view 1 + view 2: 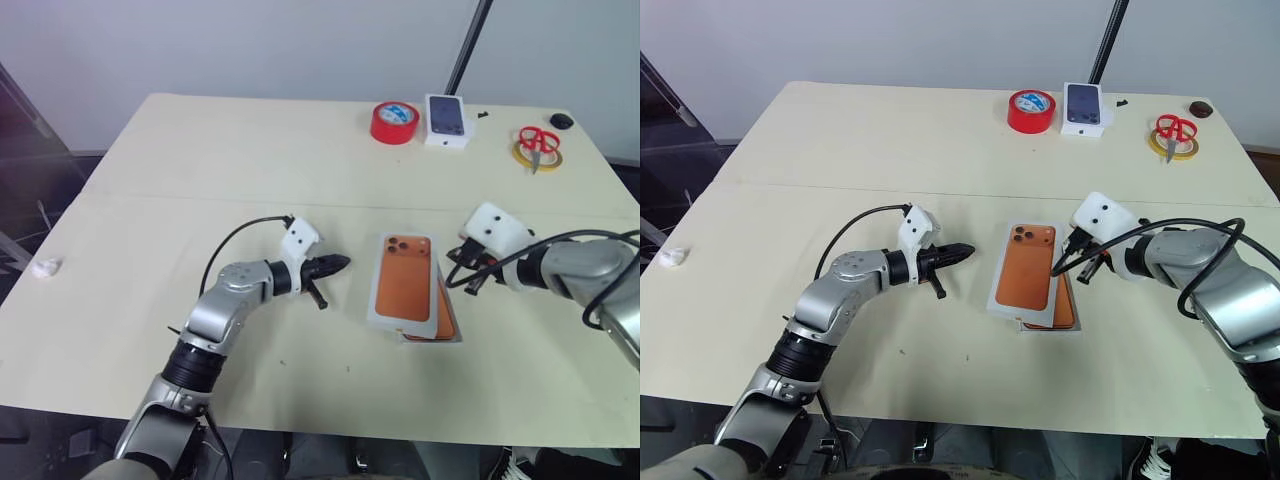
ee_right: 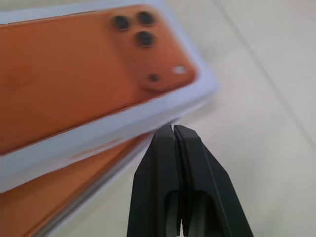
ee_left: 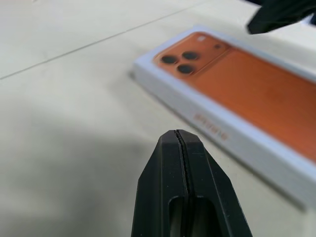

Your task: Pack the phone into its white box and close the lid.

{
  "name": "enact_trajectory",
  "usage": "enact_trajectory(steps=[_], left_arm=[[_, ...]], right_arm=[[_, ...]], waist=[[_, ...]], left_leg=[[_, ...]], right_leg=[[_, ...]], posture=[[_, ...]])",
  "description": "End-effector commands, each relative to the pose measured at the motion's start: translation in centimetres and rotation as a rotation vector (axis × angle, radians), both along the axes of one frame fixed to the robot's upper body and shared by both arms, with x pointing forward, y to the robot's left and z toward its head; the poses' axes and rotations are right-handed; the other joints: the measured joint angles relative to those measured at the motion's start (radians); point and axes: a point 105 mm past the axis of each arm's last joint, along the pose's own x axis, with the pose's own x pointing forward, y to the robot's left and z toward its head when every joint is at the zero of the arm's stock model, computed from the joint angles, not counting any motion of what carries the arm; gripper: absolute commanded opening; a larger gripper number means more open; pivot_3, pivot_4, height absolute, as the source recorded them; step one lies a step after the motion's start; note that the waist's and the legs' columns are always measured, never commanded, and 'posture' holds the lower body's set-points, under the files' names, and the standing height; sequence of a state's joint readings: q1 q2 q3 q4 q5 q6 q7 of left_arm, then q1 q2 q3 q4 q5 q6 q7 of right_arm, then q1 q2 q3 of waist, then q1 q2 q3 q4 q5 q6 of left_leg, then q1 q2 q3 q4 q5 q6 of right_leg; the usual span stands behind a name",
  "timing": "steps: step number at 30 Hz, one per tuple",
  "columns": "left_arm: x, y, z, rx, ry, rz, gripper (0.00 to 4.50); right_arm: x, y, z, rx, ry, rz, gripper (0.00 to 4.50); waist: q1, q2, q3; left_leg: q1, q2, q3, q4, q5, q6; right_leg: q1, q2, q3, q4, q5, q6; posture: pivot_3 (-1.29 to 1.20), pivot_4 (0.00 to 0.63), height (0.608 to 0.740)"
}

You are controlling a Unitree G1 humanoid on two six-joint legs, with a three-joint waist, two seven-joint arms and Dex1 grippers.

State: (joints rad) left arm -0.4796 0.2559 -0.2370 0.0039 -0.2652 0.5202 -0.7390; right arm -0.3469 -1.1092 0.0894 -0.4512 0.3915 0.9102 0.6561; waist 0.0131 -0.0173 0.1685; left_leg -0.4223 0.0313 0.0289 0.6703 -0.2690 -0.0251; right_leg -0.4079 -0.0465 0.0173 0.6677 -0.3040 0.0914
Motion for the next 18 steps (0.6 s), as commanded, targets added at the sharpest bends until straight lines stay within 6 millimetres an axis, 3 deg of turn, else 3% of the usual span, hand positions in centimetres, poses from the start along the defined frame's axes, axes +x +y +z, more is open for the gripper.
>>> enact_trajectory(steps=[1, 10, 18], left_arm=[[-0.5, -1.5, 0.0, 0.033, -0.024, -0.068, 0.00], [-0.7, -4.4, -0.1, 0.046, -0.019, -0.167, 0.00], [-1.5, -5.0, -0.1, 0.045, -0.023, -0.211, 0.00]], right_arm=[[-0.3, 0.4, 0.8, -0.020, -0.035, 0.028, 0.05], [-1.0, 1.1, -0.4, -0.026, 0.004, 0.053, 0.05], [-1.4, 1.2, -1.0, -0.021, 0.023, 0.061, 0.05]], waist=[[0.000, 0.000, 0.000], [-0.002, 0.000, 0.000], [-0.001, 0.000, 0.000]], left_leg=[[0.000, 0.000, 0.000, 0.000, 0.000, 0.000], [0.000, 0.000, 0.000, 0.001, 0.000, 0.000], [0.000, 0.000, 0.000, 0.001, 0.000, 0.000]], right_leg=[[0.000, 0.000, 0.000, 0.000, 0.000, 0.000], [0.000, 0.000, 0.000, 0.000, 0.000, 0.000], [0.000, 0.000, 0.000, 0.000, 0.000, 0.000]], posture=[[0.00, 0.150, 0.718], [0.00, 0.150, 0.718], [0.00, 0.150, 0.718]])
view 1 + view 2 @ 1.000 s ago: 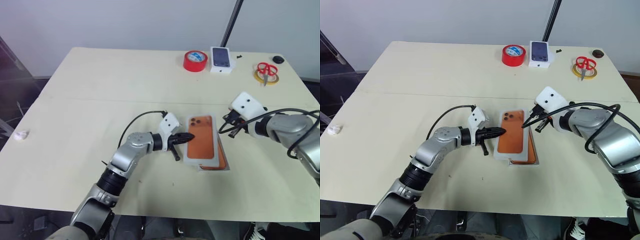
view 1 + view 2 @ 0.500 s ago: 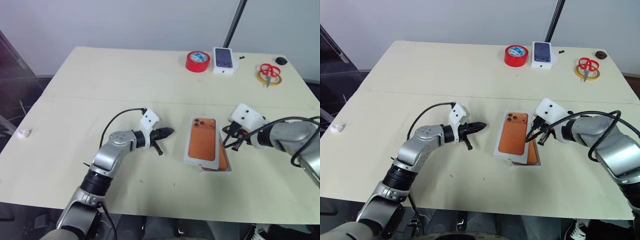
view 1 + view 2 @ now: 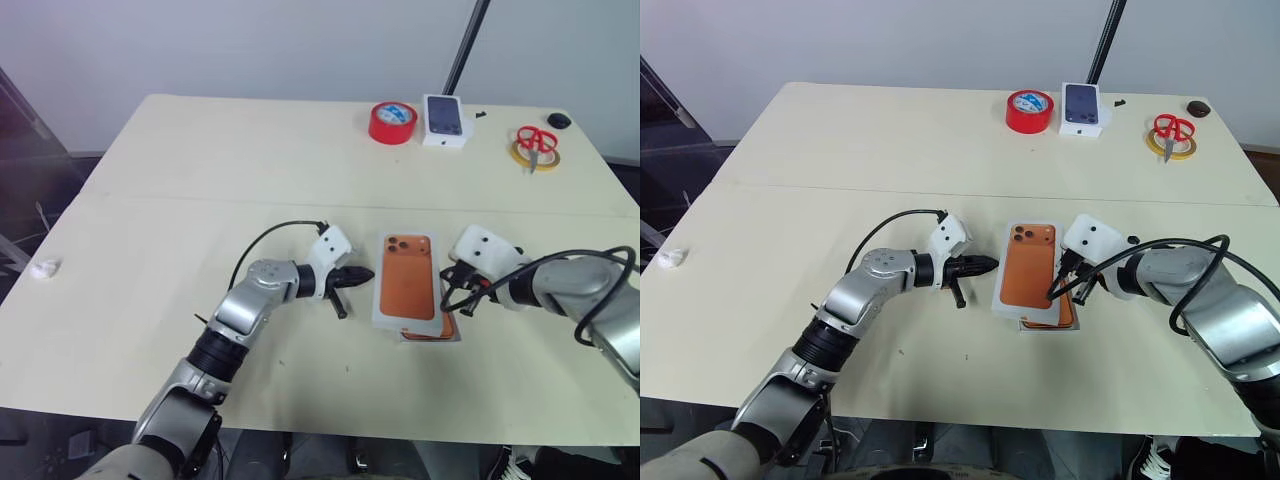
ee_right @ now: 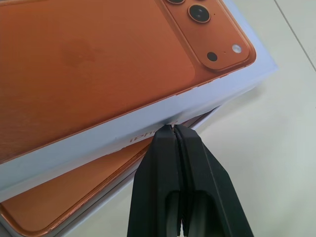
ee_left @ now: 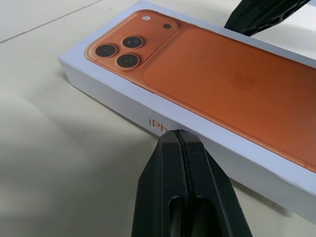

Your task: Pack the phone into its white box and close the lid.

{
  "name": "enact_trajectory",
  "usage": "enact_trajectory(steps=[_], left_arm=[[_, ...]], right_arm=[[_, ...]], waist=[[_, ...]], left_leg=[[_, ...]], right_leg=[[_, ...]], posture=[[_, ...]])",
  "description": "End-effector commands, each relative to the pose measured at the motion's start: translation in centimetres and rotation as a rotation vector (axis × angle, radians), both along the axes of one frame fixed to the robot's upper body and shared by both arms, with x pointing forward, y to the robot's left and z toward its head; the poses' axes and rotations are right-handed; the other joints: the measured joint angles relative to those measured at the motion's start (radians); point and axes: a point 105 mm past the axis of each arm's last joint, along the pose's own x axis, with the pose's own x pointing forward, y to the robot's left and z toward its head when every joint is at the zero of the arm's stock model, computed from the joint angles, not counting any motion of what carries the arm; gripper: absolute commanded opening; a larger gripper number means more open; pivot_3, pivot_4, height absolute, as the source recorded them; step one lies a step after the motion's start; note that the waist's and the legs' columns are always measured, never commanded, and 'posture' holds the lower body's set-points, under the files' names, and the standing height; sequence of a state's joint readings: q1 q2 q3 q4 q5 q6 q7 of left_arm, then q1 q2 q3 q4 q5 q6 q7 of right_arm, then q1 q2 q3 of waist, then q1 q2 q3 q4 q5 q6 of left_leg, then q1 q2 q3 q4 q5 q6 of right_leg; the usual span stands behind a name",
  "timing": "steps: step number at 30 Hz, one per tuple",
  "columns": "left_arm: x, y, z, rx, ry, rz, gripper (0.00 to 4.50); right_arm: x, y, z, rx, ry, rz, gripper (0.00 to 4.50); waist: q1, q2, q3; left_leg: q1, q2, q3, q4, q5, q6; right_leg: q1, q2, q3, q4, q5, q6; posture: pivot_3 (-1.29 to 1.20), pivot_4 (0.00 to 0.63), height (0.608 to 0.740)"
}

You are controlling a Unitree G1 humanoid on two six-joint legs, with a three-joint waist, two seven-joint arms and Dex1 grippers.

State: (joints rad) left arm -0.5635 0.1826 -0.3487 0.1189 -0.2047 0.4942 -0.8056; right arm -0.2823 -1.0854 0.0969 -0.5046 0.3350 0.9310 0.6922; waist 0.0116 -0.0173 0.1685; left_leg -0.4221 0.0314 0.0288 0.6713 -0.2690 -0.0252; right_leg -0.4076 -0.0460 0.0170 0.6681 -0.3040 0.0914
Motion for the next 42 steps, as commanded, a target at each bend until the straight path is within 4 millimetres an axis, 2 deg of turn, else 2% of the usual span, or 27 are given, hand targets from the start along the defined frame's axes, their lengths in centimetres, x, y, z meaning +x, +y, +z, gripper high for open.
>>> enact_trajectory(steps=[1, 11, 20, 36, 42], left_arm=[[-0.8, -1.0, 0.9, -0.019, -0.039, -0.058, 0.00], [-2.3, -2.3, 2.0, -0.032, -0.064, -0.144, 0.00], [-2.5, -3.0, 2.2, -0.033, -0.068, -0.160, 0.00], [-2.7, -2.9, 1.3, -0.002, -0.051, -0.164, 0.00], [-2.2, -2.4, 1.4, -0.015, -0.052, -0.130, 0.00]], right_arm=[[-0.3, 0.7, 0.7, 0.006, -0.031, 0.037, 0.05], [-0.9, 0.0, 1.0, -0.012, -0.009, 0.053, 0.05], [-0.8, -0.6, 0.7, -0.020, -0.010, 0.025, 0.05], [-1.0, -1.2, -0.2, -0.021, 0.003, -0.001, 0.05], [-1.0, -2.3, 0.9, -0.054, -0.027, -0.006, 0.05]], waist=[[0.000, 0.000, 0.000], [0.000, 0.000, 0.000], [0.000, 0.000, 0.000], [0.000, 0.000, 0.000], [0.001, 0.000, 0.000]], left_leg=[[0.000, 0.000, 0.000, 0.000, 0.000, 0.000], [0.000, 0.000, 0.000, 0.000, 0.000, 0.000], [-0.001, 0.000, 0.000, 0.004, -0.001, 0.001], [-0.002, 0.000, -0.001, 0.008, -0.003, 0.005], [-0.002, 0.000, -0.001, 0.009, -0.003, 0.005]], right_leg=[[0.000, 0.000, 0.000, 0.000, 0.000, 0.000], [0.000, 0.000, 0.000, 0.000, 0.000, 0.000], [0.001, 0.001, 0.000, 0.001, 0.000, 0.000], [0.001, 0.001, 0.000, 0.002, 0.000, 0.000], [0.002, 0.001, 0.000, 0.002, 0.000, 0.000]], posture=[[0.00, 0.150, 0.718], [0.00, 0.150, 0.718], [0.00, 0.150, 0.718], [0.00, 0.150, 0.718], [0.00, 0.150, 0.718]])
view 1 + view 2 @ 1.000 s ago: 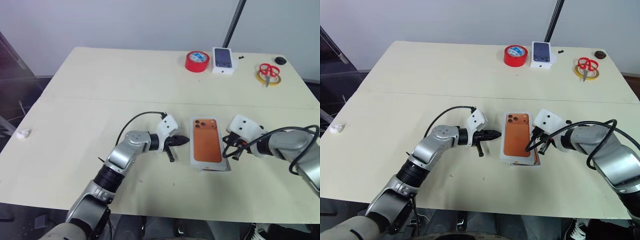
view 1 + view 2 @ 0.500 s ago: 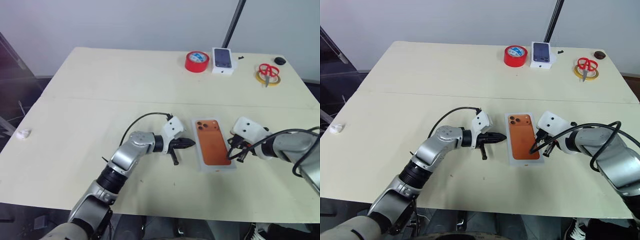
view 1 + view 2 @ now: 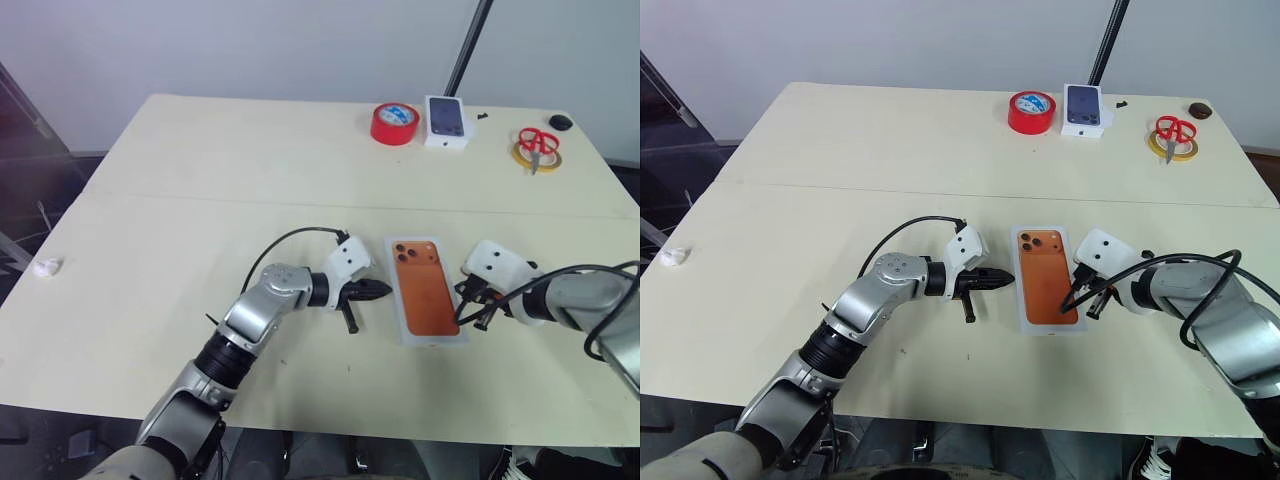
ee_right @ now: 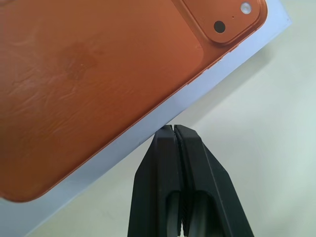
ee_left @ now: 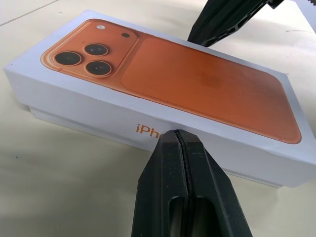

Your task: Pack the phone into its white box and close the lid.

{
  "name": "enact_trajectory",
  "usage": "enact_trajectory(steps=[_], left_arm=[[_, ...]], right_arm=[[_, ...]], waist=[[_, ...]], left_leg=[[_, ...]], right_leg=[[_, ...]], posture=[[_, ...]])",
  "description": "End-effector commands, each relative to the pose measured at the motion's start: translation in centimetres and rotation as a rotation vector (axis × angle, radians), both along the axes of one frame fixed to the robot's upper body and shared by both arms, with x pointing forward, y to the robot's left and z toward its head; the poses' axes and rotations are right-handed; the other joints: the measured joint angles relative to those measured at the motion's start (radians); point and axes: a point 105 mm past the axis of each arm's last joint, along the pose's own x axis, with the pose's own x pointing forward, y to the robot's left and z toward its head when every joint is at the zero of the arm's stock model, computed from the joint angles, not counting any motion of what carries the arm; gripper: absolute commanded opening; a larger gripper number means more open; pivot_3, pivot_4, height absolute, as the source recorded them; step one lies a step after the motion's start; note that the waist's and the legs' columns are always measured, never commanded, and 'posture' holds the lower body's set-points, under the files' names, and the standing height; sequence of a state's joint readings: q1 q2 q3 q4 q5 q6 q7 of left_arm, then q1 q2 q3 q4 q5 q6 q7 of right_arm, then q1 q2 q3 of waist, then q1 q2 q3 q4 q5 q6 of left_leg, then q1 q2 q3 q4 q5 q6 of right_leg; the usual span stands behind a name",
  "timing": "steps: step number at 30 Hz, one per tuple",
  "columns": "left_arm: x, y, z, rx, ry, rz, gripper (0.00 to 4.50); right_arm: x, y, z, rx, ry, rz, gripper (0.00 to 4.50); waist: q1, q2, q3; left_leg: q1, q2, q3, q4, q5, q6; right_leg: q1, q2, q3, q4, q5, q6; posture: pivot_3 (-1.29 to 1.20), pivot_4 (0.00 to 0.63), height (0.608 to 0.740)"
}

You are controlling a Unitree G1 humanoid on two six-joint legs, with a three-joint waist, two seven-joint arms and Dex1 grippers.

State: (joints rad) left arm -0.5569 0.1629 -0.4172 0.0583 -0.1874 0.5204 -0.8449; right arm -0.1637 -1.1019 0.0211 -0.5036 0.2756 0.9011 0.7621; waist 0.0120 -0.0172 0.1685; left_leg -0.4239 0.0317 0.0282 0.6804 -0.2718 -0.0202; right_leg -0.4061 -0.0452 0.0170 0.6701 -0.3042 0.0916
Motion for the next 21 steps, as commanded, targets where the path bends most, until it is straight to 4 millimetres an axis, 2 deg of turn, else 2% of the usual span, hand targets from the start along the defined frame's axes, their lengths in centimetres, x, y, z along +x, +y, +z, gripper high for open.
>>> enact_trajectory(steps=[1, 5, 7, 11, 16, 19, 21], left_arm=[[0.3, -0.2, 1.9, -0.065, -0.031, 0.005, 0.00], [1.6, 0.1, 4.3, -0.182, -0.001, 0.069, 0.00], [2.0, -0.2, 4.7, -0.191, 0.001, 0.080, 0.00], [2.4, -1.5, 3.3, -0.100, -0.025, 0.071, 0.00], [2.8, -2.2, 0.4, 0.057, -0.042, 0.058, 0.00], [3.1, -1.9, 0.3, 0.056, -0.039, 0.070, 0.00], [3.4, -1.2, 1.3, 0.013, -0.051, 0.094, 0.00]], right_arm=[[0.2, -0.6, 2.6, -0.024, -0.084, 0.029, 0.05], [-0.5, -0.6, 4.1, 0.010, -0.096, 0.074, 0.05], [-1.3, 0.0, 4.1, 0.053, -0.071, 0.110, 0.05], [-3.0, 1.1, 2.4, 0.079, 0.003, 0.160, 0.05], [-3.3, 1.3, 0.0, 0.083, 0.047, 0.103, 0.05], [-3.7, 1.7, -0.7, 0.070, 0.059, 0.105, 0.05], [-3.4, 1.9, -0.1, 0.077, 0.027, 0.107, 0.05]], waist=[[0.000, 0.000, 0.000], [0.001, 0.000, 0.000], [0.001, 0.000, 0.000], [0.001, 0.000, 0.000], [-0.001, 0.000, 0.000], [0.001, 0.000, 0.000], [0.000, 0.000, 0.000]], left_leg=[[0.000, 0.000, 0.000, 0.000, 0.000, 0.000], [0.000, 0.000, 0.000, 0.001, 0.000, 0.000], [0.000, 0.000, 0.000, 0.001, 0.000, 0.000], [0.000, 0.000, -0.001, 0.001, -0.001, 0.001], [0.000, -0.001, 0.000, 0.002, -0.001, 0.001], [0.001, -0.001, 0.000, 0.002, -0.001, 0.001], [0.001, -0.001, 0.000, 0.002, -0.001, 0.001]], right_leg=[[0.000, 0.000, 0.000, 0.000, 0.000, 0.000], [0.000, 0.000, 0.000, 0.000, 0.000, 0.000], [0.001, 0.000, 0.000, 0.000, 0.000, 0.000], [0.002, 0.000, -0.001, 0.000, 0.000, 0.001], [0.002, 0.000, -0.001, 0.000, 0.000, 0.001], [0.002, 0.000, -0.001, 0.000, 0.000, 0.000], [0.002, 0.000, -0.001, 0.000, 0.000, 0.001]], posture=[[0.00, 0.150, 0.718], [0.00, 0.150, 0.718], [0.00, 0.150, 0.718], [0.00, 0.150, 0.718], [0.00, 0.150, 0.718], [0.00, 0.150, 0.718], [0.00, 0.150, 0.718]])
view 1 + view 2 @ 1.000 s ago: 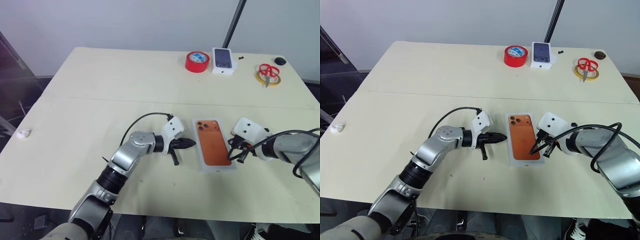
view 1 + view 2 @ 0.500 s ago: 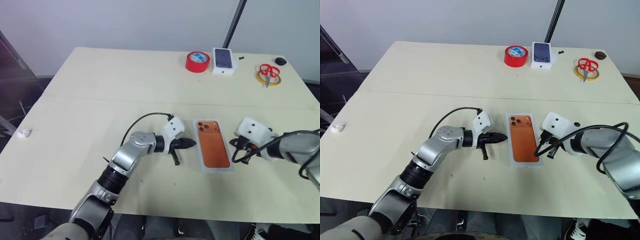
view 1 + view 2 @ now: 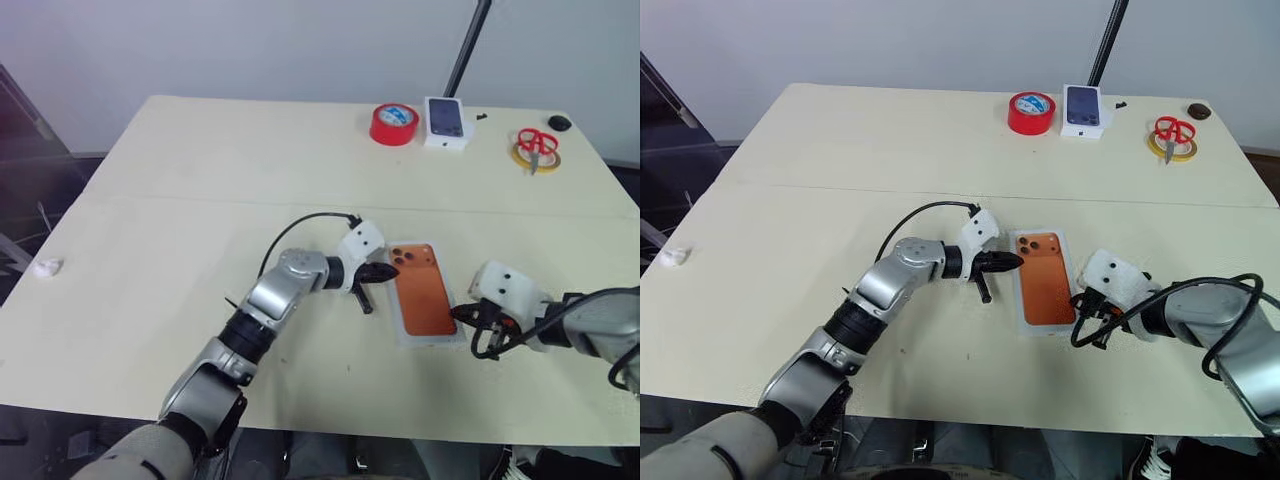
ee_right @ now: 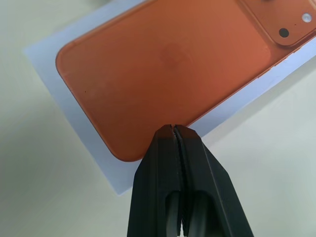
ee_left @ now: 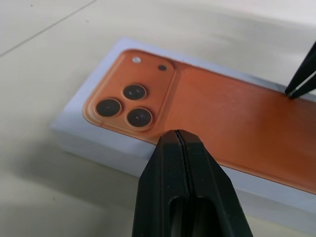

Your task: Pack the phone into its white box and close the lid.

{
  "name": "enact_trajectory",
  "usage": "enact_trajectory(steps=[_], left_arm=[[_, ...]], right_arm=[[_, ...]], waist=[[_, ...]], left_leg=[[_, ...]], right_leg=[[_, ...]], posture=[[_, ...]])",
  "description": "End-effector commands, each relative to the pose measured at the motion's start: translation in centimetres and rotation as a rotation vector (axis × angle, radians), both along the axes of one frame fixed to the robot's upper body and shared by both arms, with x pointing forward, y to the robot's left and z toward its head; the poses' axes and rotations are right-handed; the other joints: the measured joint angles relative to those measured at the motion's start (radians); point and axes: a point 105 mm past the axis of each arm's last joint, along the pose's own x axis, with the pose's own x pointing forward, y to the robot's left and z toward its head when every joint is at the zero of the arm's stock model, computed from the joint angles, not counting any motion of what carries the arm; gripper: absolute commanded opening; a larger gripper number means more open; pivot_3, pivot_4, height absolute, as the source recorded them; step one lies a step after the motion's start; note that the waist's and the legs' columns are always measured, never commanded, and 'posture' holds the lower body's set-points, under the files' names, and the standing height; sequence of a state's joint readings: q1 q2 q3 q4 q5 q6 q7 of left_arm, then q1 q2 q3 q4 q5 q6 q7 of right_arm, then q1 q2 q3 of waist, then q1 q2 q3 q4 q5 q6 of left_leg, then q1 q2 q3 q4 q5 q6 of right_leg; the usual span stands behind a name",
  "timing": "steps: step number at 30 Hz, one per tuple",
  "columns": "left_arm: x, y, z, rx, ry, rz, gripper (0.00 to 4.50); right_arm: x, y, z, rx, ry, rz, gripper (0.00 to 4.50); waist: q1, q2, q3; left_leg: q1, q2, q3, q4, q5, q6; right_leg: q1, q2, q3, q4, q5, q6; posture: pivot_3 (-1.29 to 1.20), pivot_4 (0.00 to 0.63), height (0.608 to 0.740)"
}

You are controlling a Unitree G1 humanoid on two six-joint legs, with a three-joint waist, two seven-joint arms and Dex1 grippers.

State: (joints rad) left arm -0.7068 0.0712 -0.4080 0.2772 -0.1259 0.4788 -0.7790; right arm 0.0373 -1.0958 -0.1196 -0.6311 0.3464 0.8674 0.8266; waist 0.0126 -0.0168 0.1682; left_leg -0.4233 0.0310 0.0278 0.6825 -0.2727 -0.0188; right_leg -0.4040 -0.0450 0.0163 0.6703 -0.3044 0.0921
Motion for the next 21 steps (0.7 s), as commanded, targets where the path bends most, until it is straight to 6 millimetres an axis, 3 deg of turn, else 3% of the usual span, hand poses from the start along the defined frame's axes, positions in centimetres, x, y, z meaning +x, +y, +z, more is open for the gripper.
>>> enact_trajectory(steps=[1, 4, 6, 8, 12, 14, 18, 21], left_arm=[[0.8, 1.4, 1.6, -0.063, -0.037, 0.047, 0.00], [1.7, 4.5, 3.5, -0.137, -0.081, 0.130, 0.00], [2.4, 8.8, 4.9, -0.188, -0.124, 0.252, 0.00], [2.5, 11.9, 5.7, -0.212, -0.146, 0.334, 0.00], [2.3, 21.1, 5.5, -0.182, -0.191, 0.615, 0.00], [1.7, 24.7, 5.0, -0.147, -0.197, 0.724, 0.00], [0.4, 28.1, 4.2, -0.126, -0.191, 0.839, 0.00], [-0.3, 29.1, 3.6, -0.112, -0.182, 0.884, 0.00]], right_arm=[[0.5, 0.8, 1.3, 0.012, -0.081, 0.018, 0.05], [2.2, 0.6, 3.6, 0.064, -0.208, -0.019, 0.05], [4.0, -0.3, 5.5, 0.119, -0.336, -0.079, 0.05], [5.1, -0.7, 6.4, 0.151, -0.408, -0.111, 0.05], [7.4, -2.3, 6.9, 0.315, -0.453, -0.221, 0.05], [8.2, -2.6, 6.7, 0.379, -0.459, -0.240, 0.05], [9.1, -2.5, 5.3, 0.421, -0.428, -0.240, 0.05], [9.2, -1.9, 4.4, 0.432, -0.399, -0.213, 0.05]], waist=[[-0.002, 0.000, 0.000], [-0.014, 0.000, 0.000], [-0.024, 0.000, 0.000], [-0.027, 0.000, 0.000], [-0.024, 0.000, 0.000], [-0.024, 0.000, 0.000], [-0.007, 0.000, 0.000], [0.000, 0.000, 0.000]], left_leg=[[0.000, 0.000, 0.000, 0.000, 0.000, 0.000], [0.001, 0.001, 0.000, 0.000, 0.000, 0.000], [0.001, 0.001, 0.000, 0.000, 0.000, 0.000], [0.001, 0.002, 0.000, -0.001, 0.000, 0.000], [0.002, 0.002, 0.001, -0.001, 0.000, 0.000], [0.002, 0.002, 0.001, -0.001, 0.000, 0.000], [0.001, 0.001, 0.001, -0.001, 0.000, 0.000], [0.001, 0.000, 0.002, 0.000, 0.000, 0.000]], right_leg=[[0.000, 0.000, 0.000, 0.000, 0.000, 0.000], [-0.001, 0.000, 0.001, 0.002, 0.000, 0.000], [-0.001, 0.001, 0.001, 0.003, 0.000, 0.000], [-0.002, 0.001, 0.001, 0.003, 0.000, 0.000], [-0.001, -0.001, 0.001, 0.003, 0.000, 0.000], [-0.001, -0.001, 0.001, 0.003, 0.000, 0.000], [-0.001, -0.002, 0.000, 0.003, 0.000, 0.000], [-0.001, -0.003, 0.001, 0.002, 0.000, 0.000]], posture=[[0.00, 0.150, 0.718], [0.00, 0.150, 0.718], [0.00, 0.150, 0.718], [0.00, 0.150, 0.718], [0.00, 0.150, 0.718], [0.00, 0.150, 0.718], [0.00, 0.150, 0.718], [0.00, 0.150, 0.718]])
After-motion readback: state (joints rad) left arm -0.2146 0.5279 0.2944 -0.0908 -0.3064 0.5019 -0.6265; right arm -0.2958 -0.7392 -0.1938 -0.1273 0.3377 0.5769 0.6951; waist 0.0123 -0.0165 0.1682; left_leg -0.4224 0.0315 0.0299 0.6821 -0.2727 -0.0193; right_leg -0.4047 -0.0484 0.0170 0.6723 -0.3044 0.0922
